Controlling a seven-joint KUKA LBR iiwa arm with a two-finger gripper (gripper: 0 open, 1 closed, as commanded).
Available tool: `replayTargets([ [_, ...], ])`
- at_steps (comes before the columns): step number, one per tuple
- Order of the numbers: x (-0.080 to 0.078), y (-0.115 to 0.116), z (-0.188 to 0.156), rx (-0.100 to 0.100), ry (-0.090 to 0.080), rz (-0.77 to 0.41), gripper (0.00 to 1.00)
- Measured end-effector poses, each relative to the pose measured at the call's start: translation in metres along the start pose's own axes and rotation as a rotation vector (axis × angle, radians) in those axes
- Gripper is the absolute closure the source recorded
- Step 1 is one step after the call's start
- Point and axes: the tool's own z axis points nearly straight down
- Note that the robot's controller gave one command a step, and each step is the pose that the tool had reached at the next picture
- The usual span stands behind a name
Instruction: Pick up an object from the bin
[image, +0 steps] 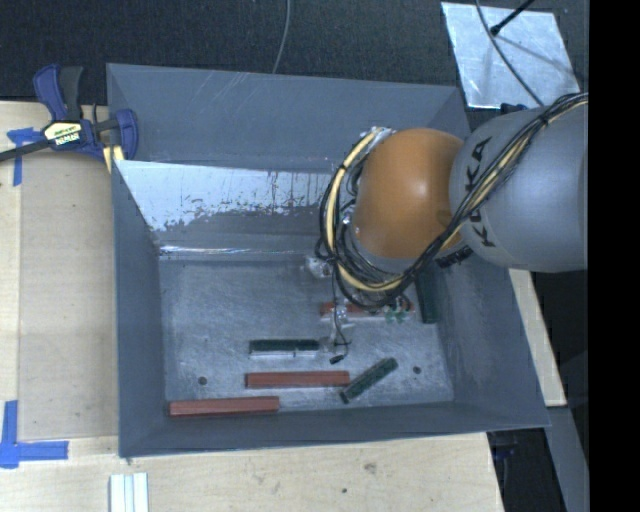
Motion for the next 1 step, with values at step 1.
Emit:
replayTargets([
  [1, 0.0426, 0.0605, 0.0640, -0.003, 0.006, -0.292, 1.00],
])
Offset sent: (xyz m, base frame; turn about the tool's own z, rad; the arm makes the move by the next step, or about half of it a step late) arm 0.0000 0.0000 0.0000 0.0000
